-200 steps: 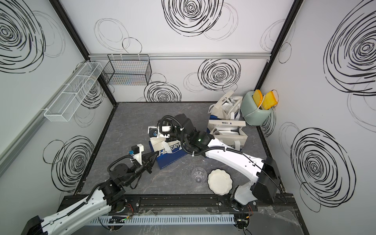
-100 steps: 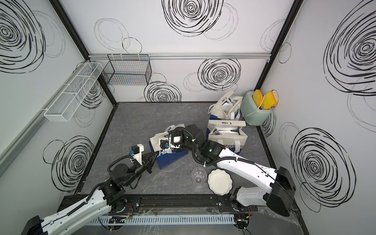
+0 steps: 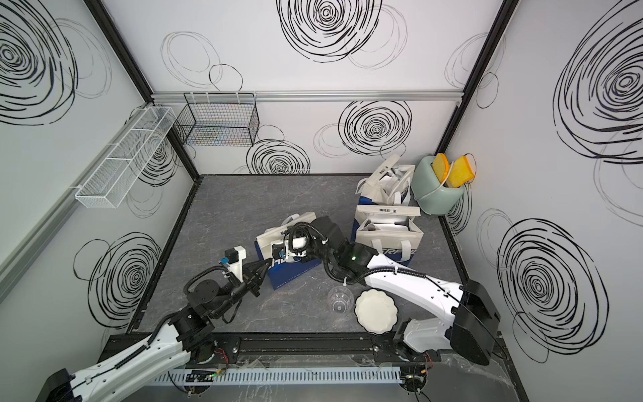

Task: Open the takeout bag
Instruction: Open the takeout bag at the center of the board.

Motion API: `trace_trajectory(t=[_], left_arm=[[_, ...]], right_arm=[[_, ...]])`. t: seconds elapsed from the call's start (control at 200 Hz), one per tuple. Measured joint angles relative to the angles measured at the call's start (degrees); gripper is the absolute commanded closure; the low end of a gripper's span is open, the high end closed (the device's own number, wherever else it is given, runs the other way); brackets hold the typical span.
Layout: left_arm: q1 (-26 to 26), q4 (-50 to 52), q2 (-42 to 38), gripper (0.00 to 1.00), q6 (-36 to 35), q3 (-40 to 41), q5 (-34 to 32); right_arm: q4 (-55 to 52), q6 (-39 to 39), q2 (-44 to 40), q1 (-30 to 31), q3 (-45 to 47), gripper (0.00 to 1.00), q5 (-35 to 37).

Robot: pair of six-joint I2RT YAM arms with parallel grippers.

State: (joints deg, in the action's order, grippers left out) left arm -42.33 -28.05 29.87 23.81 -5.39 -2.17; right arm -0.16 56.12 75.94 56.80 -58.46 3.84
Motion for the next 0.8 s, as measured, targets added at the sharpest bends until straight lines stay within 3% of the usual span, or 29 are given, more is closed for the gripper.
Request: trace_trajectory(t=[0.555,0.8], left_arm=[[0.00,-0.85,0.92,1.00,0.00,0.00,0.00],[0.00,-0.94,1.01,1.00,0.00,0.00,-0.02]], right_arm=[[6.67,1.42,2.08,1.31,0.63,0.59,4.57],[7.50,1.55,2.25,1.57,1.18,0.69,4.76]])
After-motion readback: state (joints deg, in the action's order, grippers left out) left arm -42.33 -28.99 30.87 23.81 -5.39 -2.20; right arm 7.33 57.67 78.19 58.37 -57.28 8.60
